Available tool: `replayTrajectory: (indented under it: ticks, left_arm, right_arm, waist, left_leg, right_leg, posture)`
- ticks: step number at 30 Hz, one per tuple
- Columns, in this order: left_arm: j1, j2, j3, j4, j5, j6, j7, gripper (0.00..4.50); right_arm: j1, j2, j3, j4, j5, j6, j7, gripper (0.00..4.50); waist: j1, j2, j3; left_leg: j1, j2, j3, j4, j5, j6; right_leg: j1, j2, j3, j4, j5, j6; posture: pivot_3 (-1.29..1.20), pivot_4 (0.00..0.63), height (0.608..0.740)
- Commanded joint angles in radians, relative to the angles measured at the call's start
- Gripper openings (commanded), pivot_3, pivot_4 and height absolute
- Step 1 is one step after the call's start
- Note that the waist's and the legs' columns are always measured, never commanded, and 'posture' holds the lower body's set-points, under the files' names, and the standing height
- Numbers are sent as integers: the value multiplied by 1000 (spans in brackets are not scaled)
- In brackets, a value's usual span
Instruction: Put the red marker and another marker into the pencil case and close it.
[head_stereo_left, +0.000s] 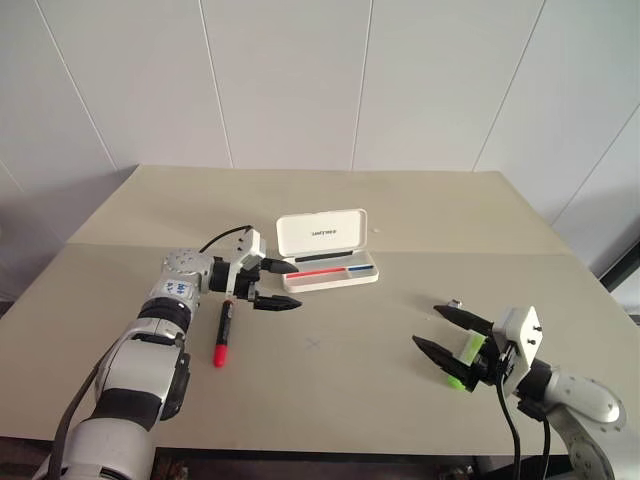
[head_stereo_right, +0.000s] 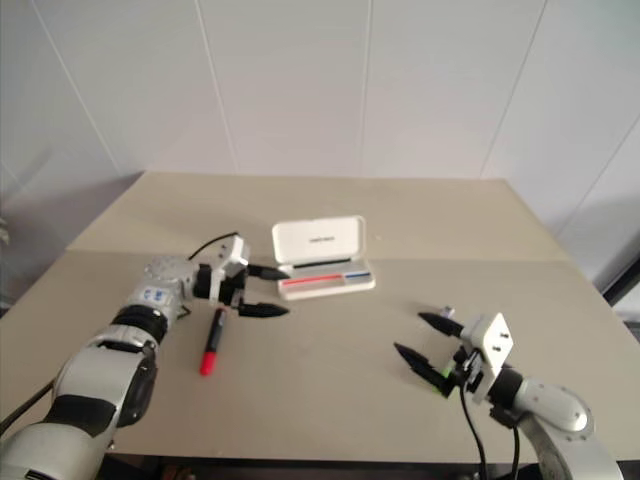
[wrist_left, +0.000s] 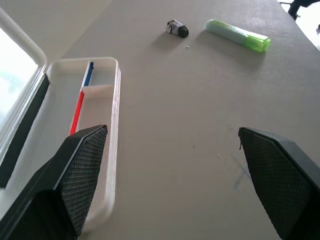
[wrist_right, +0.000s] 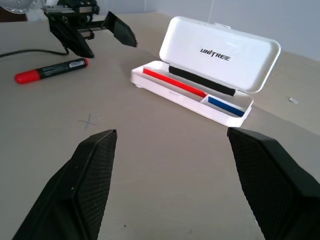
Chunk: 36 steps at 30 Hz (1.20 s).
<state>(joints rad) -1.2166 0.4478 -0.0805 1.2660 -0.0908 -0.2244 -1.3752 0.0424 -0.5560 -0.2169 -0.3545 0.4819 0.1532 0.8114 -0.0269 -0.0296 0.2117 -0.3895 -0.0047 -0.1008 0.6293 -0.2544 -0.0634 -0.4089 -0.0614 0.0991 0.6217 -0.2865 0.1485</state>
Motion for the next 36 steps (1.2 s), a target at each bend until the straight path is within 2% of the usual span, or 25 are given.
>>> replayTrajectory:
  ticks: [1,15,30,33,36]
  left_arm:
    - [-43,-13,-4,28,61,19,92,4477]
    - [-64,-79,-31,79,230,84,277,4477]
    - [-51,-104,-28,94,307,156,466,4477]
    - [-51,-102,-37,95,329,150,503,3854]
    - [-51,-102,-35,94,335,144,500,2930]
  right_arm:
    - [35,20,-12,-68,-5,-27,-37,4500]
    - [95,29,-25,-112,-4,-31,-90,4500]
    - [81,22,-19,-110,0,-19,-90,4500]
    - [74,17,-20,-106,2,-14,-87,4500]
    - [68,12,-23,-100,4,-12,-82,4500]
  waist:
    - [-2,0,0]
    - [-1,0,0]
    - [-2,0,0]
    - [-4,0,0]
    - [-4,0,0]
  left_leg:
    - [0,0,0,0,0,0]
    - [0,0,0,0,0,0]
    - [2,0,0,2,0,0]
    - [2,0,0,2,1,1]
    - [3,0,1,2,1,1]
  right_leg:
    - [0,0,0,0,0,0]
    - [0,0,0,0,0,0]
    - [1,0,0,2,0,0]
    - [1,0,0,3,0,0]
    - [1,0,0,3,0,0]
  posture:
    - [0,150,740]
    - [0,150,740]
    - [0,150,740]
    - [0,150,740]
    - [0,150,740]
